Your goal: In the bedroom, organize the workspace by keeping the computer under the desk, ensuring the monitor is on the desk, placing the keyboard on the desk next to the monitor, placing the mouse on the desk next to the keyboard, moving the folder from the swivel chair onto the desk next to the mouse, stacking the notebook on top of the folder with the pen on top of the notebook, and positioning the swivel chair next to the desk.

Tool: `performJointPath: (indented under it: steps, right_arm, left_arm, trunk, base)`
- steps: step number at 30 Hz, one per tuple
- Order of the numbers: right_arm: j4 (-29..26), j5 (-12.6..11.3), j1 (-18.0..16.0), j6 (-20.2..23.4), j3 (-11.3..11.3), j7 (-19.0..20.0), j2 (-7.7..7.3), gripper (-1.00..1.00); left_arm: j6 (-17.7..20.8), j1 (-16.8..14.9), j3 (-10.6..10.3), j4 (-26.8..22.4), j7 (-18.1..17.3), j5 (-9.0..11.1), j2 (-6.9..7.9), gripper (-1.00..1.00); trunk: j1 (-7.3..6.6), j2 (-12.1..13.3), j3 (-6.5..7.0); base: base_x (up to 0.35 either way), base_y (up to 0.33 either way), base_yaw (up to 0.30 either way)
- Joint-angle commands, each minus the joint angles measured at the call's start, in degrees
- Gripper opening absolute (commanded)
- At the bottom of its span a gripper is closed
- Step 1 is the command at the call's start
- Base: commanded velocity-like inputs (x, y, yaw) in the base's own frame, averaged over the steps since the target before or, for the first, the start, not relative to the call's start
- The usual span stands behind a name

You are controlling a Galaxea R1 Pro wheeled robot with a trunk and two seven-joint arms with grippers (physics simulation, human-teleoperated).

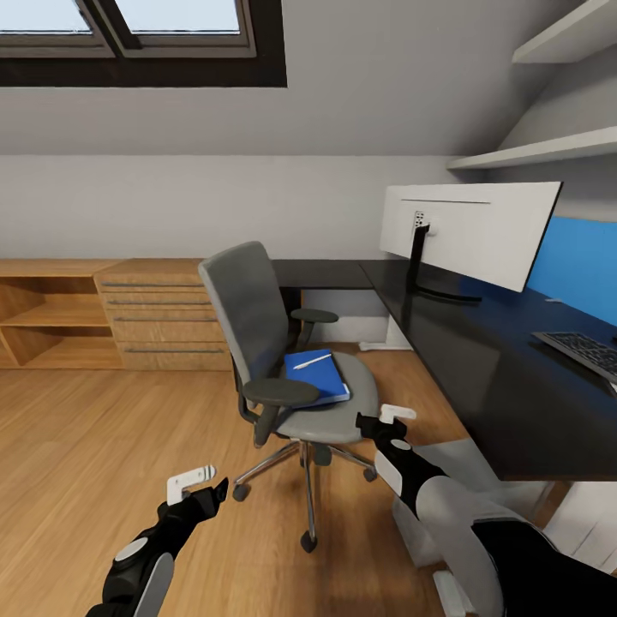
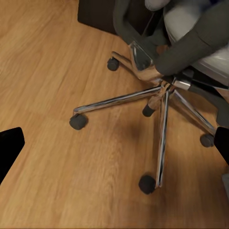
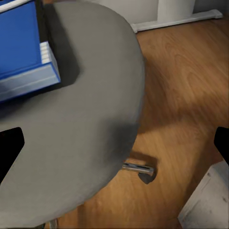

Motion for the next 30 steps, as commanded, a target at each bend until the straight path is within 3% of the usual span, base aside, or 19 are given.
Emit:
performJointPath:
  steps: [1,4,10,18,19,24,28,30]
  right_arm:
    - [0.06,-0.59,-0.04,-0.3,-1.53,0.01,0.01,1.0]
    - [0.06,-0.62,-0.06,-0.25,-5.75,0.05,0.01,1.0]
    - [0.06,-0.64,-0.07,-0.15,-10.91,0.12,-0.03,1.0]
    - [0.08,-1.24,-0.07,0.91,-12.7,0.72,-0.16,1.0]
    - [0.07,-3.33,-0.07,2.53,-12.92,1.39,-0.3,1.0]
    - [0.05,-7.14,-0.07,4.76,-13.04,4.3,-1.51,1.0]
    - [0.06,-8.15,-0.07,6.46,-13.11,5.99,-2.22,1.0]
    - [0.06,-8.55,-0.07,7.23,-13.13,6.45,-2.55,1.0]
  left_arm:
    - [0.02,0.01,0.09,-0.12,0.41,0.63,0.0,1.0]
    - [-0.54,0.05,0.46,-0.16,0.37,0.65,0.0,1.0]
    - [-0.78,0.07,0.85,-0.18,0.35,0.71,0.0,1.0]
    - [-0.82,0.07,1.81,-0.23,0.35,0.76,0.0,1.0]
    - [-0.79,0.07,3.75,-0.31,0.28,0.85,-0.01,1.0]
    - [-0.69,0.07,7.33,-0.4,0.12,1.04,-0.06,1.0]
    - [-0.66,0.07,9.7,-0.43,0.09,2.16,-0.11,1.0]
    - [-0.66,0.07,11.22,-0.44,0.08,3.78,-0.14,1.0]
  trunk:
    - [0.01,-0.02,-0.06]
    - [0.01,-0.02,-0.06]
    - [0.01,-0.02,-0.06]
    - [0.01,-0.02,-0.06]
    - [0.01,-0.02,-0.06]
    - [0.01,-0.02,-0.06]
    - [0.01,-0.02,-0.06]
    - [0.01,-0.02,-0.06]
  base:
    - [0.115,0.0,0.0]
    - [0.077,0.0,0.0]
    - [0.179,0.0,0.0]
    - [0.171,0.0,0.0]
    - [0.204,0.0,0.0]
    - [0.245,0.0,0.0]
    - [0.109,0.0,0.0]
    - [0.038,0.0,0.0]
